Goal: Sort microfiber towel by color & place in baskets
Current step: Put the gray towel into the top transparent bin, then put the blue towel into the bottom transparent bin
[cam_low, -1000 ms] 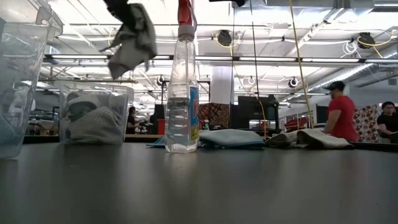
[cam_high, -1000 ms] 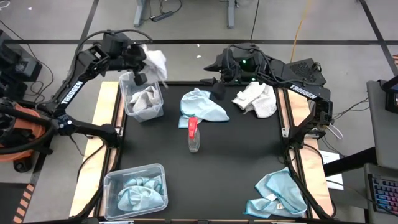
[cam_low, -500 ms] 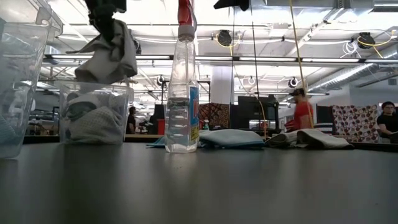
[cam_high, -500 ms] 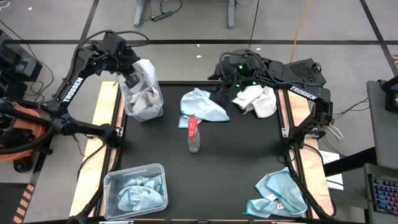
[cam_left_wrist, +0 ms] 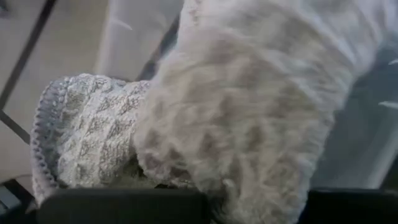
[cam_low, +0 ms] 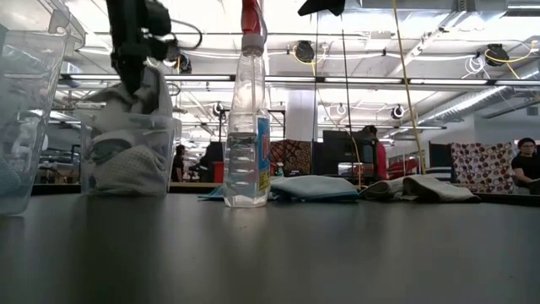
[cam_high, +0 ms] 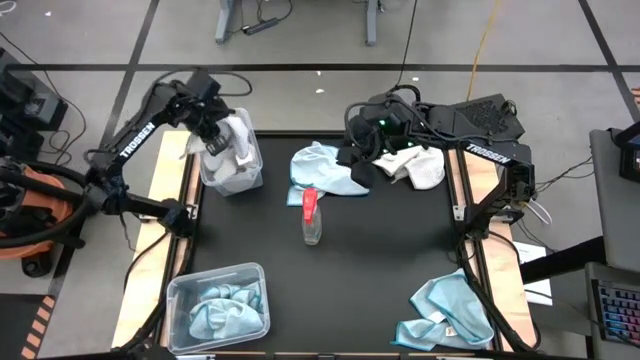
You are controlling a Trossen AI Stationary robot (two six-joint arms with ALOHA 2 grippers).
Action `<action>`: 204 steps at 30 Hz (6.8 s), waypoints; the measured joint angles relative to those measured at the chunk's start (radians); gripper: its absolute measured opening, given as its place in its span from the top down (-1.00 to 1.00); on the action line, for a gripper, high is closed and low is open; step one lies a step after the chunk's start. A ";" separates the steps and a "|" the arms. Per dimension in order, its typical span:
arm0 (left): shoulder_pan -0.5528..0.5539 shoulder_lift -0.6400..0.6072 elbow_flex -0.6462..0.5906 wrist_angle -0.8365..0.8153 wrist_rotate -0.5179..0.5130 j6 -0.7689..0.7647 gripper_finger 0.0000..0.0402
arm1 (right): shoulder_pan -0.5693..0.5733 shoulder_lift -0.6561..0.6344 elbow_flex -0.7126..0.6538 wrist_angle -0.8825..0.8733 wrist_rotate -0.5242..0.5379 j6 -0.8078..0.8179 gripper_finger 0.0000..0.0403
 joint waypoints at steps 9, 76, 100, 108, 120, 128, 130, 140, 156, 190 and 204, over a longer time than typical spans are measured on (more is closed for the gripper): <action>0.003 0.000 -0.191 0.116 0.001 -0.023 0.81 | 0.030 0.000 0.000 -0.029 0.000 0.022 -0.12; -0.119 -0.075 0.282 0.050 0.438 -0.218 0.09 | 0.023 -0.317 0.000 -0.184 0.089 0.036 -0.12; -0.407 -0.111 0.284 0.302 0.610 -0.340 0.09 | 0.023 -0.326 -0.031 -0.434 0.079 0.135 -0.12; -0.518 -0.110 0.284 0.407 0.609 -0.366 0.09 | 0.037 -0.325 -0.244 -0.205 0.074 0.153 -0.12; -0.597 -0.110 0.284 0.373 0.596 -0.417 0.09 | 0.030 -0.325 -0.590 0.074 0.123 0.218 -0.12; -0.605 -0.109 0.284 0.350 0.568 -0.417 0.09 | -0.020 -0.325 -0.708 0.033 0.229 0.297 -0.12; -0.605 -0.109 0.284 0.350 0.566 -0.417 0.09 | -0.020 -0.326 -0.735 0.017 0.176 0.314 -0.12; -0.605 -0.105 0.284 0.350 0.546 -0.416 0.09 | 0.195 -0.384 -0.870 0.005 -0.113 0.476 -0.12; -0.609 -0.066 0.283 0.349 0.533 -0.409 0.09 | 0.840 -0.427 -0.988 0.086 -0.071 1.047 -0.12; -0.609 -0.066 0.283 0.350 0.528 -0.443 0.09 | 1.430 0.074 -0.993 0.213 0.045 1.716 -0.42; -0.609 -0.066 0.283 0.350 0.528 -0.444 0.09 | 1.333 0.077 -0.994 0.261 0.130 1.544 0.93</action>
